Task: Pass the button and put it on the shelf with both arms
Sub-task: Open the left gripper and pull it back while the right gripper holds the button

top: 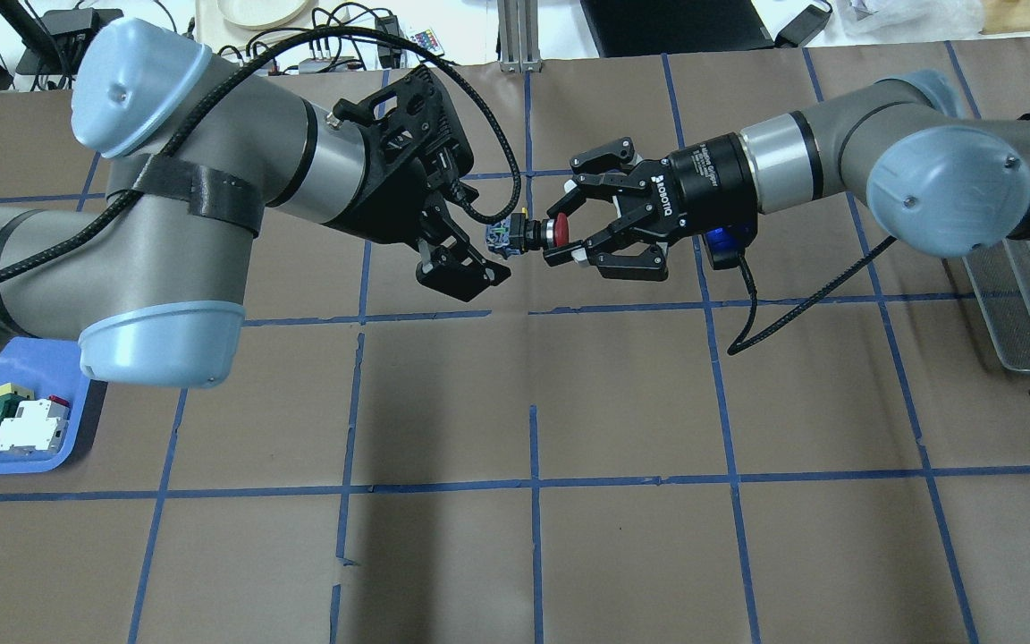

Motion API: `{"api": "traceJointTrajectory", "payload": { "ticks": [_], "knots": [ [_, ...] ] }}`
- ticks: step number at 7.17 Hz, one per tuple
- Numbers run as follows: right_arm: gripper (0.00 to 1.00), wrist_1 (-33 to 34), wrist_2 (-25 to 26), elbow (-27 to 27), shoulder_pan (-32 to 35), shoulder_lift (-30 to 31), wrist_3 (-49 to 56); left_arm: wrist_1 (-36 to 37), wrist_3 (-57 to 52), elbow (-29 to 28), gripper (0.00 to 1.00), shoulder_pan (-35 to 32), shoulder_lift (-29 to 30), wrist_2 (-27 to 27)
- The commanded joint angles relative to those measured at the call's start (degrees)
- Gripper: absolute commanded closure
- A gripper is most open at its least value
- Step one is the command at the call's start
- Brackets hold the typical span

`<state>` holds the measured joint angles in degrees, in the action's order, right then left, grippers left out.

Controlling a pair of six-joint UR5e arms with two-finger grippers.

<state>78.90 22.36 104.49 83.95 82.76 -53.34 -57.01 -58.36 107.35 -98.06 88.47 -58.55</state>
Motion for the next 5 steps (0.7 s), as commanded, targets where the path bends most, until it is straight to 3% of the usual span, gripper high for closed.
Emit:
{"api": "traceJointTrajectory", "payload": {
  "ticks": [1,3,5],
  "knots": [
    [0.94,0.3,10.6,-3.5,-5.7,0.1,0.9,-0.9,0.0,-0.1,0.0,1.5,-0.6,-0.3],
    [0.94,0.1,27.9,-13.2,-6.6,-0.1,8.3,-4.2,1.8,-0.8,0.0,8.6,-0.8,-3.6],
    [0.94,0.0,48.8,-18.8,-9.8,0.0,31.2,-5.9,7.2,-1.6,0.0,10.4,1.3,-12.5]
  ]
}}
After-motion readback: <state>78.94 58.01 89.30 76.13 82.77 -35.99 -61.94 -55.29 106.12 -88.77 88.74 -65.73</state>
